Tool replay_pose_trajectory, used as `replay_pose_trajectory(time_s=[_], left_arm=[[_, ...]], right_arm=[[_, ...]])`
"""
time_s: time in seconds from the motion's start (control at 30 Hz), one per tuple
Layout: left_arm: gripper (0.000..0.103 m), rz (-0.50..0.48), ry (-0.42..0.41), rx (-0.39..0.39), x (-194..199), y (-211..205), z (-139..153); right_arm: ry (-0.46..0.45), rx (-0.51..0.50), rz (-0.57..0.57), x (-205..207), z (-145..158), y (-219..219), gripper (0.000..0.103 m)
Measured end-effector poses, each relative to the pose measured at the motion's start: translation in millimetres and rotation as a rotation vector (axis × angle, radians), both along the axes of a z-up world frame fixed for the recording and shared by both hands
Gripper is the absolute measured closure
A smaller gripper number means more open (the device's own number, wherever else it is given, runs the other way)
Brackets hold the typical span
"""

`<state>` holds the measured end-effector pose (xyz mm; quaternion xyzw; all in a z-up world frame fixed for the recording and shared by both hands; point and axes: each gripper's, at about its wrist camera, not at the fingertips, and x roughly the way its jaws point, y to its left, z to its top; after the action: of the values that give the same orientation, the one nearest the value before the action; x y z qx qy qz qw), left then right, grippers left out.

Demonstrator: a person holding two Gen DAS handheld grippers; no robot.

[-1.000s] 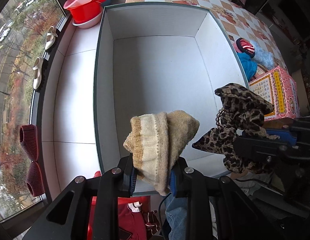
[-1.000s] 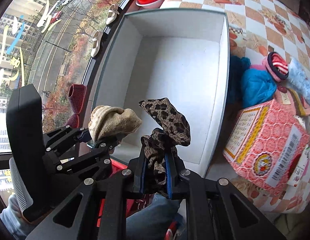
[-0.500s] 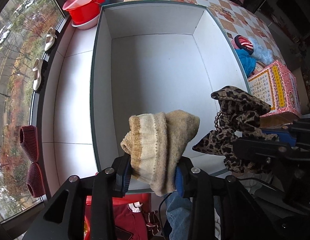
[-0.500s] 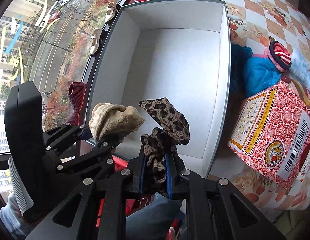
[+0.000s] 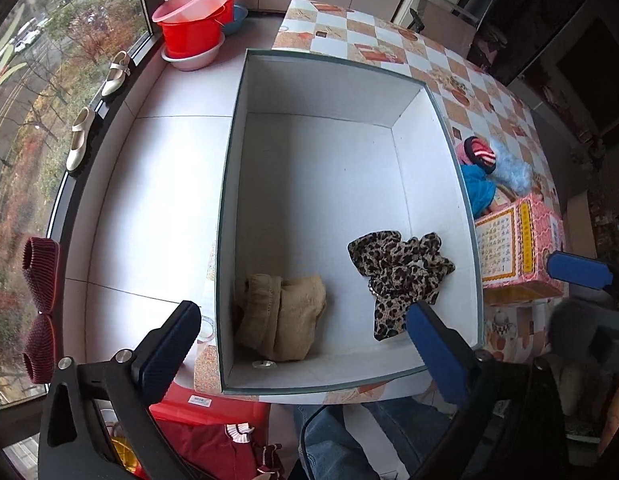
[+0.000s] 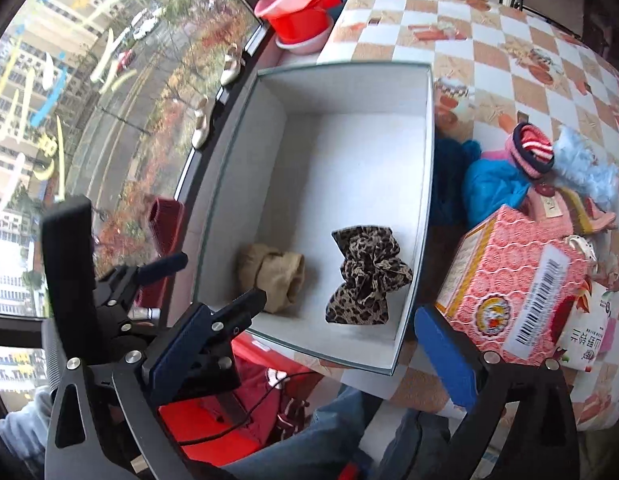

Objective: Organize soft objects
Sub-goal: 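Open both tools to drop the sock and scrunchie into the box, then move both tools back toward the remaining soft items on the table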

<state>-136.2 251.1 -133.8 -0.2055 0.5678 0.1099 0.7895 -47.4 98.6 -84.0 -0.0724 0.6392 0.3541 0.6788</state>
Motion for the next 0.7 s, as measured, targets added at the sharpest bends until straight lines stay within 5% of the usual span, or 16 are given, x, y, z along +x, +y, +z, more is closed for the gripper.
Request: replay_pose_trajectory(time_s=[0.2, 0.37, 0.7], left_arm=[[0.0, 0.019, -0.049, 0.002, 5, -1, 13], [0.0, -0.011, -0.121, -0.008, 27, -26, 30], [0.0, -0.128, -0.262, -0.053, 116, -115, 44]], right_arm=[[-0.074, 0.07, -0.107, 11, 39, -27, 0.0], [-0.166, 0.005, -0.298, 30, 63, -78, 0.0], [-0.128, -0.14, -0.626, 56, 43, -207, 0.0]])
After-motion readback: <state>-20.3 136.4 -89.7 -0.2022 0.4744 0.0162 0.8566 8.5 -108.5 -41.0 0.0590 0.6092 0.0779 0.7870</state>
